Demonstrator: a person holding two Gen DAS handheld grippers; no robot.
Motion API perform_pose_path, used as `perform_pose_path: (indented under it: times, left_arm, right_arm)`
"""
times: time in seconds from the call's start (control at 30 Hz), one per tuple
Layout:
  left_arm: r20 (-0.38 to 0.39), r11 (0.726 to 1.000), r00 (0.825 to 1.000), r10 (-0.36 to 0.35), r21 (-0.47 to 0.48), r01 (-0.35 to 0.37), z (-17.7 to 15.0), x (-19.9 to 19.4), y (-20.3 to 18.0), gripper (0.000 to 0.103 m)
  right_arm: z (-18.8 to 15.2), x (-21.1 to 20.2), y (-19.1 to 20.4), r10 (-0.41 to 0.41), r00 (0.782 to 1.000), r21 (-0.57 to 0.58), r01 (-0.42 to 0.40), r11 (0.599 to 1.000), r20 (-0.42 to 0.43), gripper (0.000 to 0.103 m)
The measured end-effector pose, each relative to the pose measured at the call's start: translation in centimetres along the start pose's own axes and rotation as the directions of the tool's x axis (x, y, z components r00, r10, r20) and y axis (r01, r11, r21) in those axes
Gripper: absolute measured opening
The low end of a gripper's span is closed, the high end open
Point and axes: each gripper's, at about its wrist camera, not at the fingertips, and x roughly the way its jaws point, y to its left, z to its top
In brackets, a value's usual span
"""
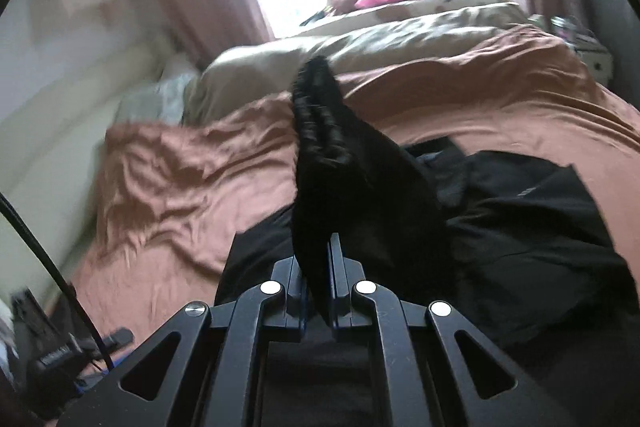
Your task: Fold large clothes
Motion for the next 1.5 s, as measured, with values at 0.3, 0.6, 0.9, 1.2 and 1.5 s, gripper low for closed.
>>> perform_pose_path:
  times: [0.3,0.6,0.9,1.2,1.5]
  left_arm:
    - [0.015,0.999,1.000,-0.010,-0.034,0.011,0.6,-0.9,1.2,0.062]
    - [-0.019,1.000,1.000,-0.014,-0.002,0.014,0.2,0.3,0.2,0.062]
    - [-0.069,0.987,0.996,0.055,0.154,-0.044,-2.0,3.3,-3.5,0.062]
    - [-0.081,0.944,0.984,0.157,0.306,-0.126,-4.2,7.0,-6.5,0.062]
    - [-0.118,0.905,0.960,0.254,0.380,-0.192,-4.5,11.6,-8.7,0.058]
  right_arm:
    - [-1.3,8.8,2.8,0.144,0.945,-0.041,-0.163,0.986,-0.294,0.048]
    - [-1.7,2.7,-2.8,0.120,0.973,-0.017,-0.126,0.992,-0.200,0.057]
    - [-3.7,-4.0,-13.0,-0.052,0.987,0.175,0.079,0.981,-0.155,0.057]
    - [-3.6,-4.8,-20.0,-0.066,0.985,0.399,0.126,0.908,-0.162,0.054]
    - [-3.5,-7.3,-23.6,-0.029,0.992,0.527,0.089,0.845,-0.121,0.054]
